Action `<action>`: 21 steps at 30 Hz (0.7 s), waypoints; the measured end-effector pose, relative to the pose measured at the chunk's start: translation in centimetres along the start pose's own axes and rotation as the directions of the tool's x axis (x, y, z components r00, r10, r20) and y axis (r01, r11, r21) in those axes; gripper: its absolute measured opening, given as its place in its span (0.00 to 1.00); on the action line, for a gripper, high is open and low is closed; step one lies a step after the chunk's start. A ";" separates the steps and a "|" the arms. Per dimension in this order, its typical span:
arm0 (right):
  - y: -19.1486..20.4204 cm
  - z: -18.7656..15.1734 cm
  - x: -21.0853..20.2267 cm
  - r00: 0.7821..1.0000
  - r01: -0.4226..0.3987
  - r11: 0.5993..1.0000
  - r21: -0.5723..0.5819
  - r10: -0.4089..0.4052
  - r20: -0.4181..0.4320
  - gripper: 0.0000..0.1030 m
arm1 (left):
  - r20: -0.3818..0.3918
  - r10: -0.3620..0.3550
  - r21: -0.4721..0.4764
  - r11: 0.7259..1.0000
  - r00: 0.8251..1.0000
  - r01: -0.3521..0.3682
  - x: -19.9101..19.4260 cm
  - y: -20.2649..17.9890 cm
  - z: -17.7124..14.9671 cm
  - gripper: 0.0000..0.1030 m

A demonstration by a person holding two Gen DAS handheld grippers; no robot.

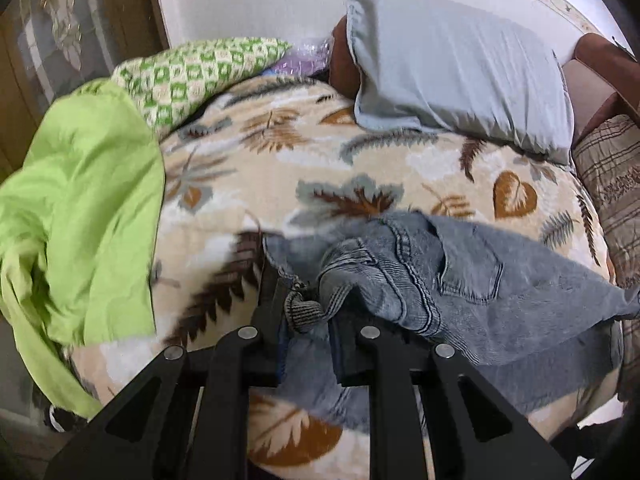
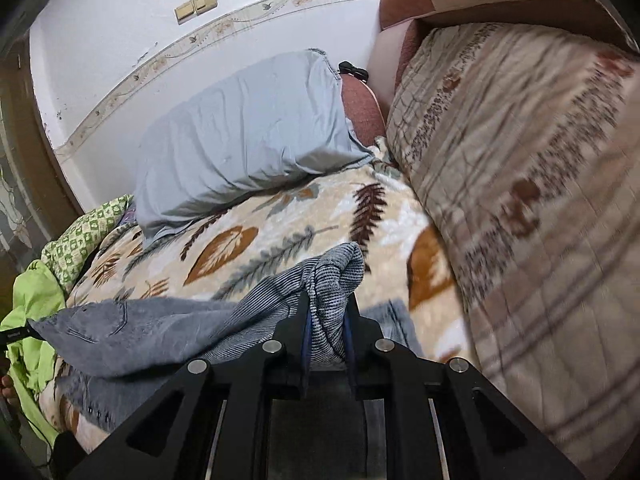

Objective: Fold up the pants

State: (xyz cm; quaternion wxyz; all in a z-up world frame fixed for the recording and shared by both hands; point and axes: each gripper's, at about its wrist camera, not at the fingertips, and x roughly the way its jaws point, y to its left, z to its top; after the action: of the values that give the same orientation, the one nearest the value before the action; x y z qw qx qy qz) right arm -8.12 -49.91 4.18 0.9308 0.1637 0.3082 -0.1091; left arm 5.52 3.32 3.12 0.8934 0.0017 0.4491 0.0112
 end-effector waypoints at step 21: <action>-3.1 -8.4 -0.7 0.981 0.159 0.985 0.062 -0.151 -0.121 0.33 | -0.246 0.028 -0.065 0.997 0.969 -0.045 5.9 4.1 -6.9 0.18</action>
State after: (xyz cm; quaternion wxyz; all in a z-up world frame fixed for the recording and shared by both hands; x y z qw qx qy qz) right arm -14.16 -49.54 -2.47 0.8935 0.1785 0.3694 -0.1825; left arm 3.39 7.47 -5.67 0.8302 -0.0226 0.5553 0.0434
